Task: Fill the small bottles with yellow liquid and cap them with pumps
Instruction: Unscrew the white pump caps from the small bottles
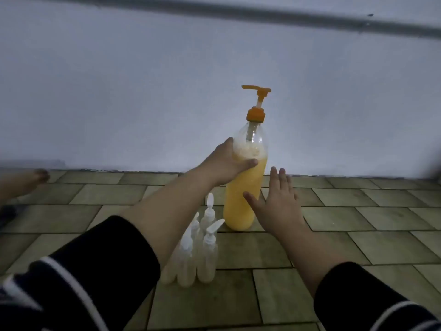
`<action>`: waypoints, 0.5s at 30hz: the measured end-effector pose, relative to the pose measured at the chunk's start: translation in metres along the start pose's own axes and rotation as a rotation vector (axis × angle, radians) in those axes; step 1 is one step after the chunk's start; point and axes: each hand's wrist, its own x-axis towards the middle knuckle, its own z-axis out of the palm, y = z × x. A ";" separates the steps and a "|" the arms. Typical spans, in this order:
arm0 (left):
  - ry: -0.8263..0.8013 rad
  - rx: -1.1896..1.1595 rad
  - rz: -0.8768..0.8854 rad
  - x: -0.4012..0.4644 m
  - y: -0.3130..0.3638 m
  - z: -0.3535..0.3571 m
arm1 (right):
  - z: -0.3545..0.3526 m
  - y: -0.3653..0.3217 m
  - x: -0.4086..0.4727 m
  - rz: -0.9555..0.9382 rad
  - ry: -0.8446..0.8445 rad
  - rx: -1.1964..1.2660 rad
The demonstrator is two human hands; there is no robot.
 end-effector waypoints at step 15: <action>0.042 -0.312 -0.112 0.046 -0.015 0.019 | 0.048 -0.002 0.044 0.259 -0.169 0.678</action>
